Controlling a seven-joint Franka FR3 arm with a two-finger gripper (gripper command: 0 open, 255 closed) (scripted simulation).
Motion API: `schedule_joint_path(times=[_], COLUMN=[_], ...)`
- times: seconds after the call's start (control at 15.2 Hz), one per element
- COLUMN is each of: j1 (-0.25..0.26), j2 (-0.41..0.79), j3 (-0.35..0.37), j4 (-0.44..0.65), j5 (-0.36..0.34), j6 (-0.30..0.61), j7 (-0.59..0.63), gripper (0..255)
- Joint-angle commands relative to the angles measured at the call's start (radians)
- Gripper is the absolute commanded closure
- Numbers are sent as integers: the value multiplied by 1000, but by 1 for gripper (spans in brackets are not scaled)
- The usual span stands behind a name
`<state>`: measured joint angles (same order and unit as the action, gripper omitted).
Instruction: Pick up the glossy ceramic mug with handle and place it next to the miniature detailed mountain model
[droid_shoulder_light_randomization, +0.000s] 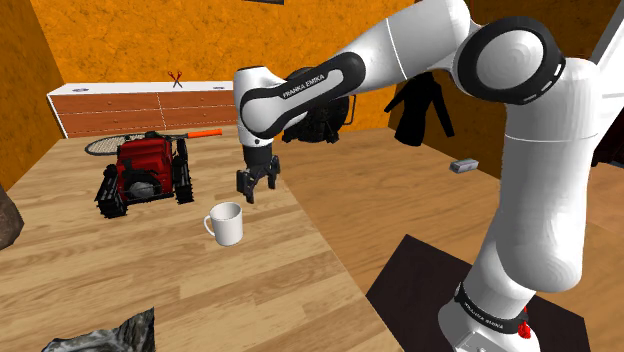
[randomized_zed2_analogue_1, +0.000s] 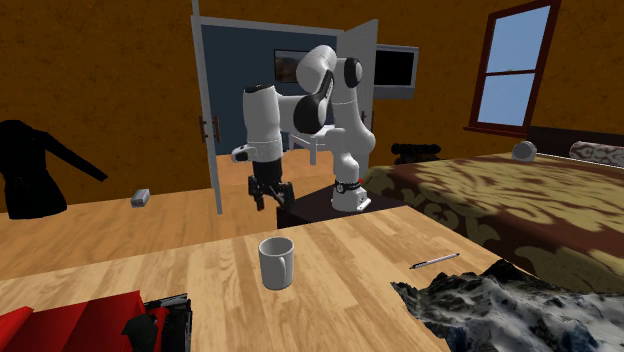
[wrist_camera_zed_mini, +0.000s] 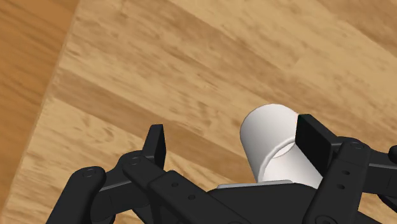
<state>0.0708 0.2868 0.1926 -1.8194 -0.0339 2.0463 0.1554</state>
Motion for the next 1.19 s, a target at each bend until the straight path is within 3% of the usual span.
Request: schedule_joint_path(times=[0.0, 0.33, 0.79, 1.12], j1=[15, 47, 51, 51], j2=[88, 271, 305, 308], j3=[3, 4, 0, 0], j4=[102, 327, 283, 280], j5=[-7, -19, -25, -25], j6=[-12, -44, 33, 39], j7=[15, 33, 37, 37], gripper=[0, 0, 0, 0])
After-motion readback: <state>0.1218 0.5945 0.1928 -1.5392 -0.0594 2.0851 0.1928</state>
